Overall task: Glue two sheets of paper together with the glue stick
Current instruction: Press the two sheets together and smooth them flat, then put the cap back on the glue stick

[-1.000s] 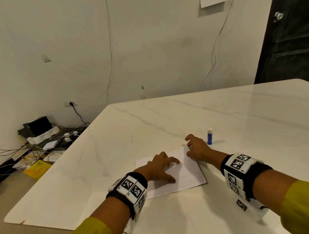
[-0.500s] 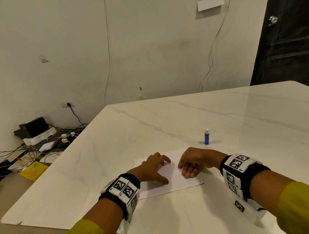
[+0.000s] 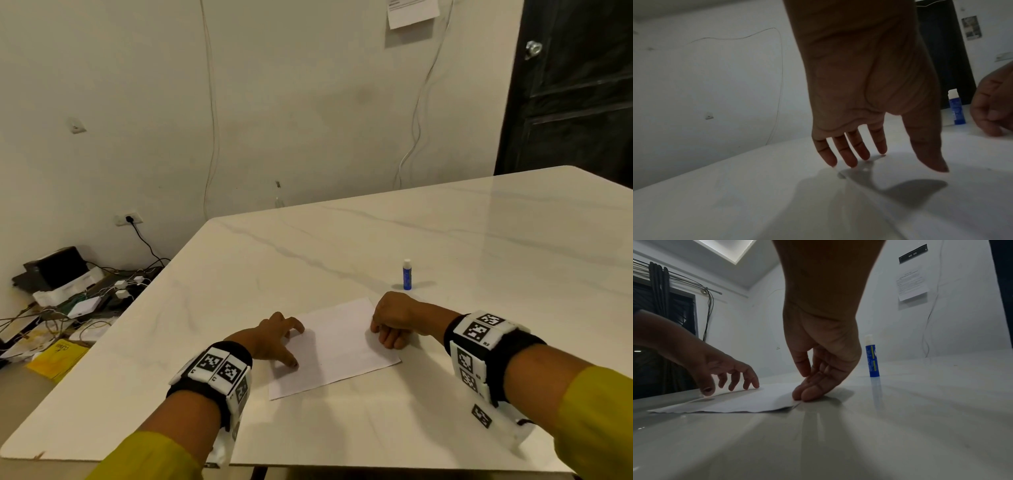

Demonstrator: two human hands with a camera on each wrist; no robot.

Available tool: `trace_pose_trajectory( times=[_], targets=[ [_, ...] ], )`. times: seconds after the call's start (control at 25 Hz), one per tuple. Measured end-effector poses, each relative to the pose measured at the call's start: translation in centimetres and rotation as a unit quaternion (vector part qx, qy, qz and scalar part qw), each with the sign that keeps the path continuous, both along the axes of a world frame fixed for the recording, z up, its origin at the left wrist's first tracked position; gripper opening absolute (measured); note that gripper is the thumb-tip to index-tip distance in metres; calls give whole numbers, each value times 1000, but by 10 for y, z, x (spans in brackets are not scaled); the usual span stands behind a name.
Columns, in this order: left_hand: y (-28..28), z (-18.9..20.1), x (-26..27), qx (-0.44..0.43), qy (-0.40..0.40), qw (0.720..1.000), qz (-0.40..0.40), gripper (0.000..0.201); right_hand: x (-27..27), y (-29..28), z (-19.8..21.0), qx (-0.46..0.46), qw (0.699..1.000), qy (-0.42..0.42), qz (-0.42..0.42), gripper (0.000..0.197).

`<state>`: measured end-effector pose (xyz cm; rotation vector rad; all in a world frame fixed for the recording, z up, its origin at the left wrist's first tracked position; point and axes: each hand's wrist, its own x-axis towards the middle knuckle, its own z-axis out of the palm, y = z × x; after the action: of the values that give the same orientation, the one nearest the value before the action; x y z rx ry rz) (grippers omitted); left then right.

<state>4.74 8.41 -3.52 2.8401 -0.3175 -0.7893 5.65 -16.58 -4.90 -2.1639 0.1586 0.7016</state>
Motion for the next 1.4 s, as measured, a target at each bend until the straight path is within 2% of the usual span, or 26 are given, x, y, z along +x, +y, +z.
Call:
trace_pose_trajectory(
  times=[0.16, 0.24, 0.36, 0.56, 0.68, 0.76, 0.8, 0.88, 0.92, 1.04, 1.12, 1.24, 1.4],
  targets=[
    [-26, 8, 2, -34, -31, 999, -8, 62, -12, -8, 4, 6, 1000, -20, -22, 20],
    [-43, 9, 0, -64, -37, 997, -20, 59, -17, -16, 9, -6, 999, -37, -27, 11],
    [-67, 8, 1, -97, -65, 992, -39, 53, -24, -38, 16, -11, 993, -108, -52, 15],
    [-104, 7, 2, -142, -123, 980, -68, 45, -39, -93, 30, -3, 964, -221, -148, 22],
    [-120, 7, 2, -164, -165, 969, -81, 41, -48, -120, 37, -38, 916, -326, -232, 13],
    [-125, 7, 2, -173, -185, 963, -88, 38, -52, -141, 43, -123, 866, -389, -289, 6],
    [-126, 8, 2, -179, -192, 961, -89, 38, -52, -154, 45, -176, 843, -397, -318, 13],
    [-125, 8, 2, -187, -211, 955, -89, 36, -49, -191, 45, -272, 813, -351, -377, 34],
    [-123, 8, 2, -190, -221, 953, -87, 35, -47, -212, 43, -302, 807, -305, -405, 41],
    [-113, 5, 1, -195, -237, 949, -79, 34, -48, -267, 23, -326, 827, -131, -438, 54],
    [-105, 5, 4, -191, -241, 949, -72, 33, -47, -297, 3, -339, 838, -73, -422, 60],
    [-98, 4, 10, -187, -245, 949, -63, 33, -52, -313, -17, -327, 850, -49, -411, 59],
    [-96, -1, 16, -188, -245, 950, -55, 33, -53, -308, -29, -337, 847, -35, -409, 39]
  ],
)
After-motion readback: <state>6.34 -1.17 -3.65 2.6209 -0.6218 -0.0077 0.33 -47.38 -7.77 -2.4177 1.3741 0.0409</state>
